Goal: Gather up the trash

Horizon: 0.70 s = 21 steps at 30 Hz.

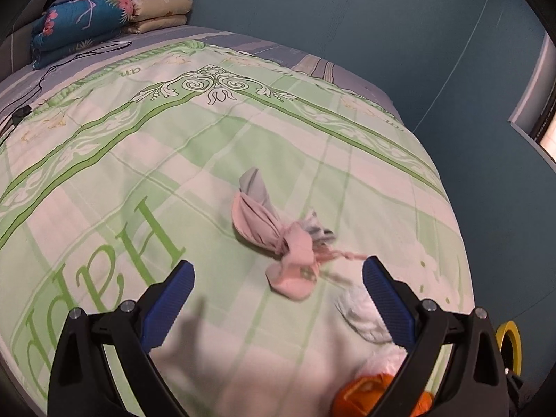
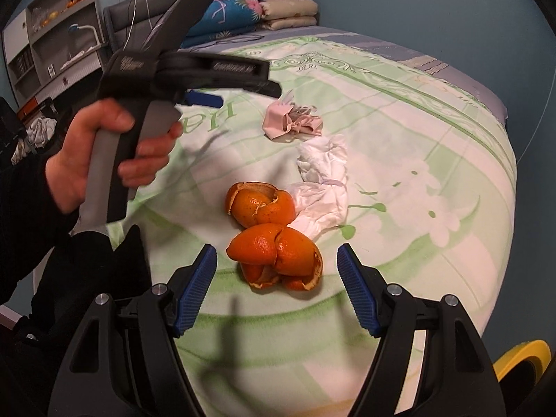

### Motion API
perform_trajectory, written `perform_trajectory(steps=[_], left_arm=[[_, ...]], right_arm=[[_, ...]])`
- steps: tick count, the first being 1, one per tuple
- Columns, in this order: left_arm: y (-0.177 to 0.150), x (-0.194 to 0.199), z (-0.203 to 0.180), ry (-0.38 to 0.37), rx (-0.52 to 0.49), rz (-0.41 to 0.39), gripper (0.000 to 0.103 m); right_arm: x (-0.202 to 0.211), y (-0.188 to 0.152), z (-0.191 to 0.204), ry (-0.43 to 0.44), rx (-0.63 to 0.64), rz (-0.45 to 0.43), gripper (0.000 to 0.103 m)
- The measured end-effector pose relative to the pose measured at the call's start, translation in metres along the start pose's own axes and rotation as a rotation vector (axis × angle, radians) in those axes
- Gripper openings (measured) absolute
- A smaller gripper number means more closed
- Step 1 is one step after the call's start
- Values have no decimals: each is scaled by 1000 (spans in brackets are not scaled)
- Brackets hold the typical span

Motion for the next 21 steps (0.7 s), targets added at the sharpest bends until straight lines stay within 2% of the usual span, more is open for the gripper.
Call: perform_trajectory(steps=[5, 12, 18, 19, 21], left_arm=[[12, -25, 7, 13, 31, 17, 94], [13, -45, -1, -28, 43, 19, 92], [8, -61, -13, -31, 22, 43, 73], [7, -63, -16, -29, 18, 49, 64], [6, -65, -19, -13, 6, 49, 57]], right_arm=[[-11, 1, -4, 0, -5, 13, 68], [-19, 0, -5, 3, -5, 22, 68], [-24, -2, -7, 21, -20, 32, 65], [-25, -2, -6, 26, -19, 35, 60], [-26, -2, -6, 23, -18, 35, 59]])
Point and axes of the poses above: each gripper's, at about its wrist camera, not at the fingertips, and x roughly against the way its jaws point, z to its left, y to its top, the point moved 5 cm from there along -x, roughly the way its jaws point, and after that the axes turned 14 degrees about y, right-handed, at the moved point
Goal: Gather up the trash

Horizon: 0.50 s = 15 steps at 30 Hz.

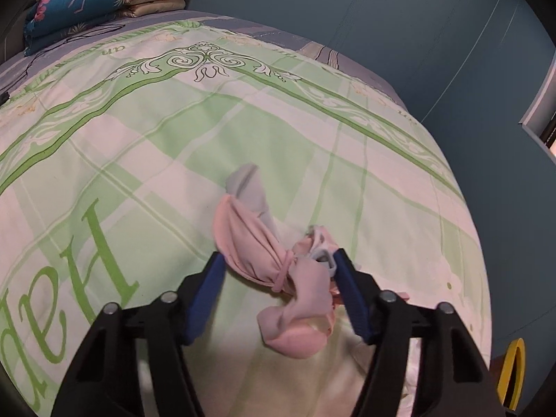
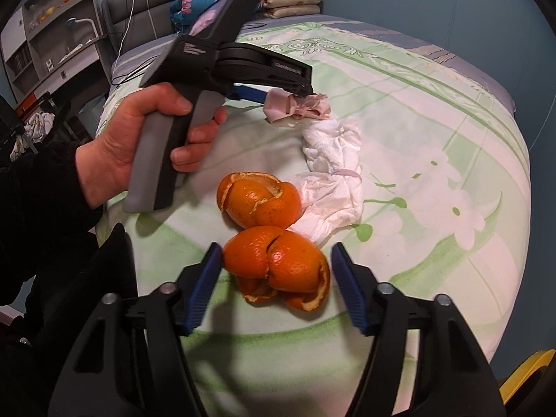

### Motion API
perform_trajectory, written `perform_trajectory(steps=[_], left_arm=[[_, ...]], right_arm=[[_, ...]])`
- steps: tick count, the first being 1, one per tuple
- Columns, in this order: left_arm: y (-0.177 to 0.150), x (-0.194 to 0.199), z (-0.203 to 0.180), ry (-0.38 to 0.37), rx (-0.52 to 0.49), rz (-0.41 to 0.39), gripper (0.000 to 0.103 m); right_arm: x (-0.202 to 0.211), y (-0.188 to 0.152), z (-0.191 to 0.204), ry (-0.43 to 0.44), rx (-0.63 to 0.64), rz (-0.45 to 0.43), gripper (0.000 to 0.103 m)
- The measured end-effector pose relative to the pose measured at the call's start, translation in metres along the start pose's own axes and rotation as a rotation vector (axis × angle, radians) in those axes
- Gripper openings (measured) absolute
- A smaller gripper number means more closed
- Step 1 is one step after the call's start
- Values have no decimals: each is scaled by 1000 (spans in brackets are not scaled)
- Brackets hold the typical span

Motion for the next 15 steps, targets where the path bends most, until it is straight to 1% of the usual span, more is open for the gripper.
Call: perform_trajectory(steps=[2, 3, 4, 7, 11, 15], left_arm=[[1, 1, -3, 9, -13, -10, 44], [2, 2, -4, 14, -13, -16, 40], [2, 3, -4, 13, -12, -20, 30], [5, 8, -3, 13, -11, -32, 14], [4, 10, -4, 29, -23, -41, 12], [3, 14, -2, 23, -9, -40, 10]], right_arm=[[0, 0, 1, 0, 1, 0, 56], [1, 0, 1, -1, 1, -2, 55], [2, 0, 1, -3, -1, -6, 53], [3, 0, -1, -2, -14, -13, 49], [6, 1, -3, -2, -35, -23, 44], [12, 3, -6, -5, -60, -36, 41]])
Point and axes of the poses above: each gripper's, at about its wrist camera, not at the fingertips, and x roughly against the way its jaws point, z to its left, y to its top, the point moved 5 cm from there along -x, roughly the way its jaws point, and after that the axes turned 14 degrees about y, right-handed, at the moved point
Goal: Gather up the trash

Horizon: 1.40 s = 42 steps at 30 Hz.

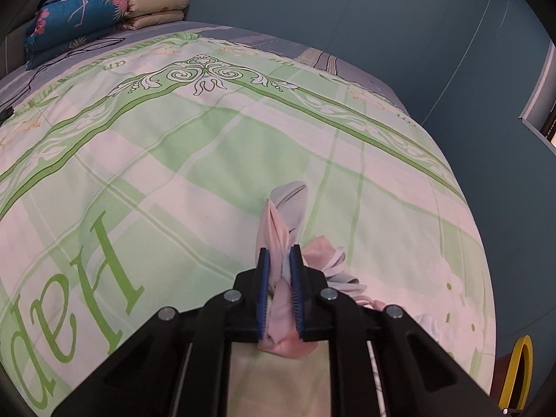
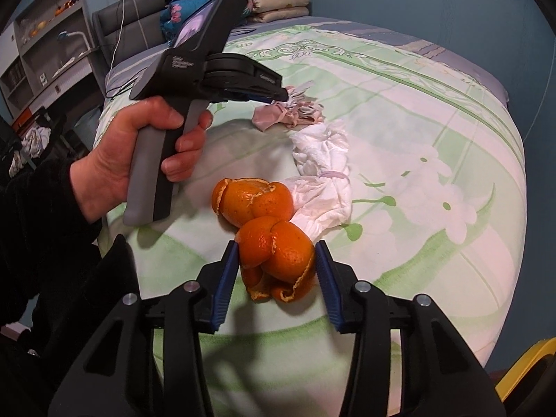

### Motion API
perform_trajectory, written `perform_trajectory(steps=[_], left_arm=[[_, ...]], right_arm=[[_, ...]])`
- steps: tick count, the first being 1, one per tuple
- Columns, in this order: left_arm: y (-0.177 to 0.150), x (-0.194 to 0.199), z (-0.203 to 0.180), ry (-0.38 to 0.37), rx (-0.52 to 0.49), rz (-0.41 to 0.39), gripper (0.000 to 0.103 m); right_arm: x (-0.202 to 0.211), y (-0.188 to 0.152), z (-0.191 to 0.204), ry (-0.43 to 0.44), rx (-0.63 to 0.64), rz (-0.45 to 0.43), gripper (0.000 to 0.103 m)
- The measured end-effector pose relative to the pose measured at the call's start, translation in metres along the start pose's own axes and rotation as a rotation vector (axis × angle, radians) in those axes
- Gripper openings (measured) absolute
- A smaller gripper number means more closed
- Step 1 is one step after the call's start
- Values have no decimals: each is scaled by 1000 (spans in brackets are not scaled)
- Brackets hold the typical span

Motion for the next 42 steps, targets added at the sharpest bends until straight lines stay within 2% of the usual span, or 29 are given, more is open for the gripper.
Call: perform_trajectory(steps=[5, 16, 22, 31, 42], left_arm=[[-1, 9, 4, -12, 20, -5, 4], [-7, 43, 9, -52, 33, -32, 3], [-11, 76, 14, -77, 41, -66, 3], [-21, 129, 15, -72, 4, -140, 2], [-40, 173, 14, -101, -12, -174, 2]], right_arm=[[11, 1, -2, -18, -5, -20, 40], [36, -6, -6, -11, -51, -49, 39], [55, -11, -4, 1, -64, -72, 39], [84, -17, 6, 13, -66, -109, 39], [111, -28, 15, 12, -64, -151, 39]])
Point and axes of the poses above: each gripper's, at about its wrist camera, not at the fingertips, and x roughly against the way its jaws point, z to its left, y to its top, the point moved 5 cm from there along -x, roughly the way its jaws point, and after that the axes turned 14 degrees about y, right-handed, at the moved point
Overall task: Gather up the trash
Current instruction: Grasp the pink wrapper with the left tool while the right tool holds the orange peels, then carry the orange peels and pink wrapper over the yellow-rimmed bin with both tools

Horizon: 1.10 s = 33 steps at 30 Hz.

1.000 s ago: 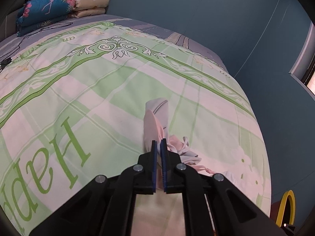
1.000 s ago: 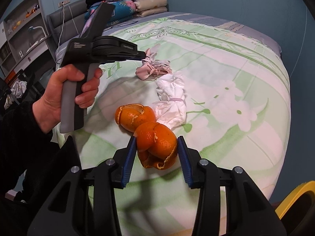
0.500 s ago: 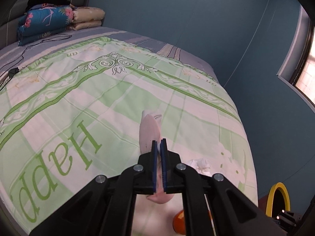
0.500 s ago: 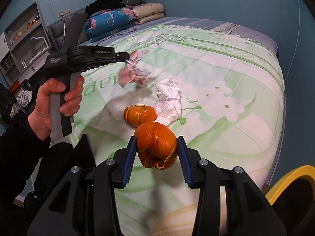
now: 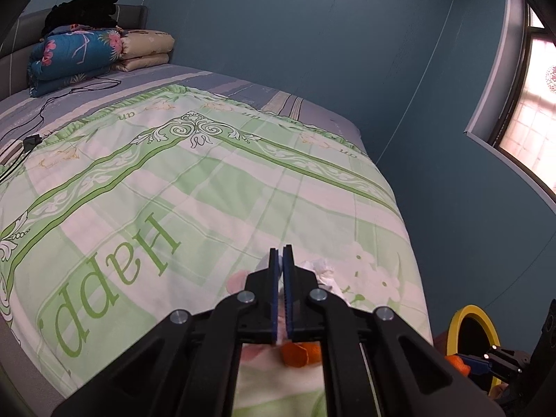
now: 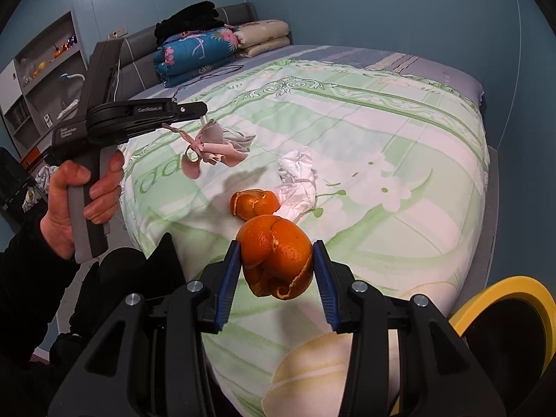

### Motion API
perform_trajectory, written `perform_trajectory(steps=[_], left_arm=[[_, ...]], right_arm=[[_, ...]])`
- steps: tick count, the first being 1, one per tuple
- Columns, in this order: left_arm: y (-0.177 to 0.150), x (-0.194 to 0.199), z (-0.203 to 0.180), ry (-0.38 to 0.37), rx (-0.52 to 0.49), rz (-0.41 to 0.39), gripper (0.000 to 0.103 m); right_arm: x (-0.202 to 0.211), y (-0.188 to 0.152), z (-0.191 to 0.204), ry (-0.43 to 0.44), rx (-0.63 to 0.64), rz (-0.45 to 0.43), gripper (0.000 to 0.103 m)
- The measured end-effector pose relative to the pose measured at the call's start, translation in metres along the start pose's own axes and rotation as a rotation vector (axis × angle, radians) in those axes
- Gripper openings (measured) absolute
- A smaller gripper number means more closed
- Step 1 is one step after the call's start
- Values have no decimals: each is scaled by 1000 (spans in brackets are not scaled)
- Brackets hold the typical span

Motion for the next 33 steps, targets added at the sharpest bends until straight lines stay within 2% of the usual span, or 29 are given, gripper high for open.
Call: perform_trajectory(steps=[13, 23, 33], left_arm=[[-12, 48, -16, -43, -21, -32, 2], [-20, 77, -47, -98, -69, -44, 2], [-32, 85, -89, -158, -134, -31, 2]], right_arm=[[33, -6, -5, -22, -14, -43, 39], [69, -14, -27, -85, -57, -89, 39], [111, -22, -56, -161, -113, -156, 39]])
Point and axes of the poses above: each gripper's, at about its wrist camera, not at the fingertips, and x roughly against the way its jaws point, z to its left, y to its top, the point moved 5 cm from there along -x, roughly the way its jaws point, and after that the axes turned 14 degrees about y, right-handed, at the moved point
